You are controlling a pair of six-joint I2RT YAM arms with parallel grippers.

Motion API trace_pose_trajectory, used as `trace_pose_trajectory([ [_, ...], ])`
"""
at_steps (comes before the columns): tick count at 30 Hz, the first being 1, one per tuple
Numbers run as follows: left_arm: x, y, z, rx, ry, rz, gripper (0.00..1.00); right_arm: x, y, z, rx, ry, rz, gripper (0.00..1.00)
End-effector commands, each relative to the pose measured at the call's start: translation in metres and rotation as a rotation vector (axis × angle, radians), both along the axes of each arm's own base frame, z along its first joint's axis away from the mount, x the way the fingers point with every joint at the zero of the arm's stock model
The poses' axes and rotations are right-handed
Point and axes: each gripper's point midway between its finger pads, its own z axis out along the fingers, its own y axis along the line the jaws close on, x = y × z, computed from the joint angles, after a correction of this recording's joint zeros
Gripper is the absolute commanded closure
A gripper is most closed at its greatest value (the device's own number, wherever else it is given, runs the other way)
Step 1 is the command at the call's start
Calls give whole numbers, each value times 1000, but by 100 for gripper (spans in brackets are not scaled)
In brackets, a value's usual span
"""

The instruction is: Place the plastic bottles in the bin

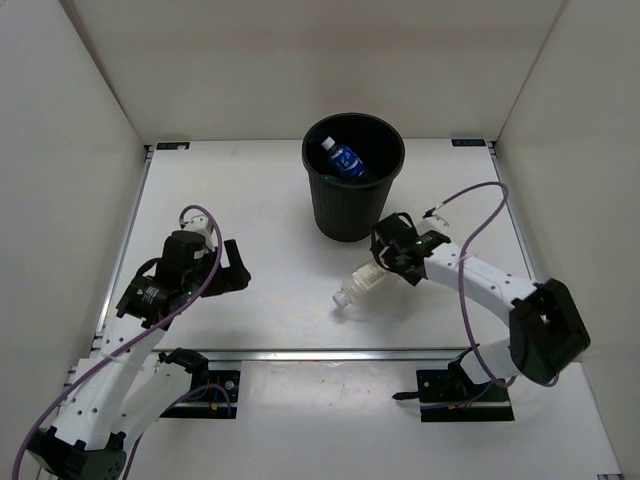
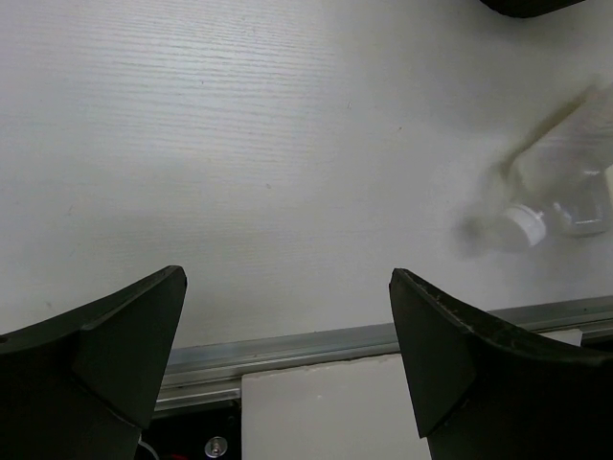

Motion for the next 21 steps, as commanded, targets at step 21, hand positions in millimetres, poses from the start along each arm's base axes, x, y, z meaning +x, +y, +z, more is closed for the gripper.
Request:
trace_pose_trajectory([
  [21,35,-3,25,8,-63,12,1,77,-39,442,-744,-1068,70,68],
])
